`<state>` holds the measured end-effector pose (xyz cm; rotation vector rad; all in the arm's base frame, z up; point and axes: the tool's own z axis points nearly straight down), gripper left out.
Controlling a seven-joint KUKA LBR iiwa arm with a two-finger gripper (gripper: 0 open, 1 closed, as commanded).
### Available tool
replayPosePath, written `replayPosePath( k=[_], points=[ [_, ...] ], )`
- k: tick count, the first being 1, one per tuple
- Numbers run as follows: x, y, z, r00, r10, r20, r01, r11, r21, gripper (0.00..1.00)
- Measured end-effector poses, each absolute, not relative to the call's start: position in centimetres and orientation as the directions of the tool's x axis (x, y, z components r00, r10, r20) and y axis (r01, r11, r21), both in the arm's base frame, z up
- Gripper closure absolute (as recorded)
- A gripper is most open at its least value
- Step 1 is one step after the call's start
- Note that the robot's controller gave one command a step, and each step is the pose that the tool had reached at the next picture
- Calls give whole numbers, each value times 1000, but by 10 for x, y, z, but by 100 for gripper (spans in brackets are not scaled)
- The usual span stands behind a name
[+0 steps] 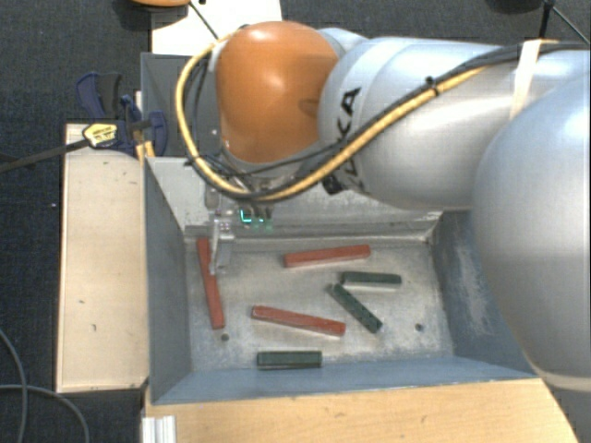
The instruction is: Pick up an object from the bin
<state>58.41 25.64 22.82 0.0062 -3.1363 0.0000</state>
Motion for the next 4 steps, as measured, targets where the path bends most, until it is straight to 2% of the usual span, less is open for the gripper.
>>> replayPosePath(
  k=[1, 2, 3, 4],
  points=[
    [586, 255, 233, -1000, 2, -3, 2, 1000, 2, 0],
    [584, 241, 199, -992, -125, -6, -125, 992, 2, 0],
    [568, 229, 166, -917, -398, -3, -398, 917, 0, 0],
    [564, 208, 108, -837, -547, -8, -547, 837, -1, 0]
  ],
)
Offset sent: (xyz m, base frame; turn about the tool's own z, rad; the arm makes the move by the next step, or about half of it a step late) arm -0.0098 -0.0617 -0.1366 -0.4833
